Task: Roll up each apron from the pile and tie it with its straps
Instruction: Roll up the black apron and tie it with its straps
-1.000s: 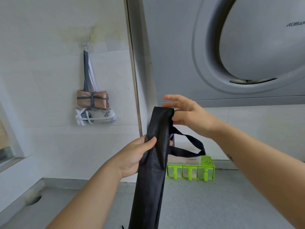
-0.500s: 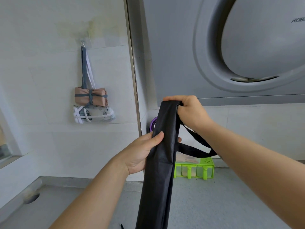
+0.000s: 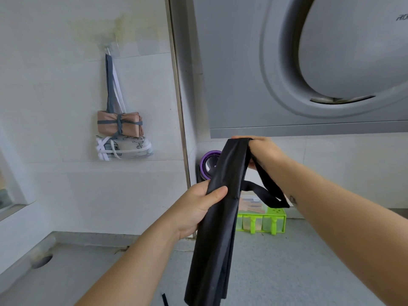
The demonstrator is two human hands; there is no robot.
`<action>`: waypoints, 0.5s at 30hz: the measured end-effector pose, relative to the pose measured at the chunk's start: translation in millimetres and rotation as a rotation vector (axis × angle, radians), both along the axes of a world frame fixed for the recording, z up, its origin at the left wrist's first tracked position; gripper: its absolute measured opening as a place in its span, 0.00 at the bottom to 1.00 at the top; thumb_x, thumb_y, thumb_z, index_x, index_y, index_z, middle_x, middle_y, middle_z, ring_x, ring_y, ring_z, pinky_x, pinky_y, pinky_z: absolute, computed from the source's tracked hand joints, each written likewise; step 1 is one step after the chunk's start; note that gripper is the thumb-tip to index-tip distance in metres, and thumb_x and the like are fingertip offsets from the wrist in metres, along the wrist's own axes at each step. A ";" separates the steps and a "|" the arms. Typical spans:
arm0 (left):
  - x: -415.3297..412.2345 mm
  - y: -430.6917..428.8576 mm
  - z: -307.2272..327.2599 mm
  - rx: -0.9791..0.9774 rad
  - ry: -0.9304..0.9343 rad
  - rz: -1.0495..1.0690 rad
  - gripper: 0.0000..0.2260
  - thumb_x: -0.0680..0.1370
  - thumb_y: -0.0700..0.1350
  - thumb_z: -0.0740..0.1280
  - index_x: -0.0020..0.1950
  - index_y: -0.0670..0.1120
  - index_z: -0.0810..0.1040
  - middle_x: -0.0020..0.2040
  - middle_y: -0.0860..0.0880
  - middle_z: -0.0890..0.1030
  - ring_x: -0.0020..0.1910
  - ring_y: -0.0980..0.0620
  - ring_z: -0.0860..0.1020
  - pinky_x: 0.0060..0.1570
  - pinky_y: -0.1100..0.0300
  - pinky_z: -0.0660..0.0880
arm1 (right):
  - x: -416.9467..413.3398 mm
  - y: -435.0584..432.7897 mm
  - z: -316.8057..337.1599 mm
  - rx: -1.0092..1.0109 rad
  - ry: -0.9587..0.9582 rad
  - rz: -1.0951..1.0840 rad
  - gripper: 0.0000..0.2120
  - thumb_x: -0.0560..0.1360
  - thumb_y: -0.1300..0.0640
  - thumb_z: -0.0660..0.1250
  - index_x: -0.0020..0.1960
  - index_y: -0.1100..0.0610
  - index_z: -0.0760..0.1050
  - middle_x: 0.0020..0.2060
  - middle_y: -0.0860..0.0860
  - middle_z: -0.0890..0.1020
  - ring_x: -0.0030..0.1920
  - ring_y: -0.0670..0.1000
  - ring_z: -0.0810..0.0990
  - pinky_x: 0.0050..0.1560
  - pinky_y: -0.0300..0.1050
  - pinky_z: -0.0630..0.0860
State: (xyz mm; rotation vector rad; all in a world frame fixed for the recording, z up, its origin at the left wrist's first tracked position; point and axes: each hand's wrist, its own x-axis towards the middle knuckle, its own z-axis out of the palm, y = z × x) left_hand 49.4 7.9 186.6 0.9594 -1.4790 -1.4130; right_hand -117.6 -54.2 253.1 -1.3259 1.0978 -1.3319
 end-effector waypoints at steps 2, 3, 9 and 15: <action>3.8 -4.9 -6.3 -0.024 -0.008 0.081 0.17 0.73 0.50 0.67 0.60 0.45 0.78 0.55 0.43 0.83 0.56 0.45 0.80 0.60 0.49 0.75 | -5.4 -2.5 -2.9 0.018 0.097 -0.054 0.10 0.77 0.62 0.60 0.46 0.52 0.78 0.39 0.46 0.80 0.42 0.49 0.78 0.46 0.42 0.74; 7.6 -7.9 -9.3 -0.026 -0.002 0.130 0.16 0.74 0.50 0.67 0.60 0.45 0.78 0.55 0.43 0.83 0.56 0.45 0.80 0.60 0.49 0.75 | -8.4 1.0 -4.4 -0.049 0.129 -0.154 0.06 0.77 0.60 0.62 0.47 0.52 0.77 0.40 0.45 0.79 0.43 0.48 0.76 0.45 0.41 0.72; 15.9 -16.5 -11.4 -0.020 0.014 0.228 0.14 0.79 0.48 0.63 0.63 0.46 0.76 0.55 0.44 0.83 0.55 0.46 0.80 0.61 0.47 0.75 | 1.3 45.1 -35.4 0.046 0.342 0.169 0.19 0.73 0.40 0.65 0.40 0.57 0.75 0.34 0.50 0.77 0.33 0.48 0.73 0.37 0.41 0.68; -6.6 -9.4 1.4 -0.037 0.030 0.111 0.13 0.81 0.47 0.61 0.66 0.51 0.73 0.57 0.48 0.82 0.55 0.50 0.81 0.54 0.54 0.78 | 19.6 36.5 -54.1 0.179 0.032 0.381 0.14 0.76 0.50 0.66 0.56 0.58 0.78 0.52 0.54 0.84 0.54 0.52 0.82 0.57 0.45 0.77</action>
